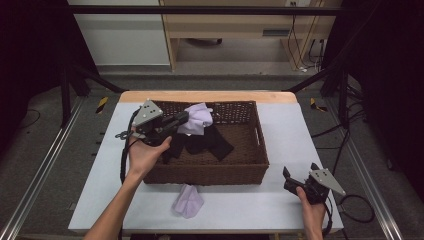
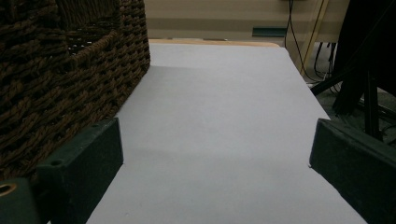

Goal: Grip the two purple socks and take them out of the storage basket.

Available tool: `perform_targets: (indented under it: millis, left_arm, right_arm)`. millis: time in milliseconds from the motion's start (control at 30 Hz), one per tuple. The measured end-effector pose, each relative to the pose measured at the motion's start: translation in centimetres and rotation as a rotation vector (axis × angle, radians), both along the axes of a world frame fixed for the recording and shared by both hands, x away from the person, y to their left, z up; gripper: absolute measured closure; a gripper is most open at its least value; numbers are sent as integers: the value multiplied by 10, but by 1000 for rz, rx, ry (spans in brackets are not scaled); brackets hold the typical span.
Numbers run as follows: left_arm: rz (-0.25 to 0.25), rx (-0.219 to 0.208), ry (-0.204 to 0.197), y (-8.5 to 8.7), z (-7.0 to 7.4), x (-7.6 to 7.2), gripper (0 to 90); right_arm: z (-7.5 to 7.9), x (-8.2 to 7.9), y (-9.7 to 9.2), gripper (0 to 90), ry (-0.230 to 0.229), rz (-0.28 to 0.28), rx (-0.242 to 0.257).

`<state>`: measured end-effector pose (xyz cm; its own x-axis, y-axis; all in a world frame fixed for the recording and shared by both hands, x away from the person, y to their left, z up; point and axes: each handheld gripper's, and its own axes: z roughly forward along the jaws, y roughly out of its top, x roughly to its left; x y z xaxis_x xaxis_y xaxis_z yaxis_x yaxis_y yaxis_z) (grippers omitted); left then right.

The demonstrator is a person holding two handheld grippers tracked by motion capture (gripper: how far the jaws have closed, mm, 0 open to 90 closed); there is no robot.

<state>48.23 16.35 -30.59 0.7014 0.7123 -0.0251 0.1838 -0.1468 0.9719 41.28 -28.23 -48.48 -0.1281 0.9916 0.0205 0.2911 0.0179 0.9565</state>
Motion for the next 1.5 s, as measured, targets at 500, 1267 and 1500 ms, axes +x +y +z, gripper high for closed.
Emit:
perform_targets:
  millis: [500, 1267, 1500]
  left_arm:
    - [-60, -11, -31, 25, 4, -50, 862]
    - [-102, 49, 13, 49, -34, -102, 862]
    - [-118, 83, 85, 51, -65, -113, 862]
  right_arm:
    - [0, 0, 0, 32, 0, -2, 0]
    - [0, 0, 1, 32, 2, -5, 0]
    - [0, 0, 1, 33, 1, -8, -1]
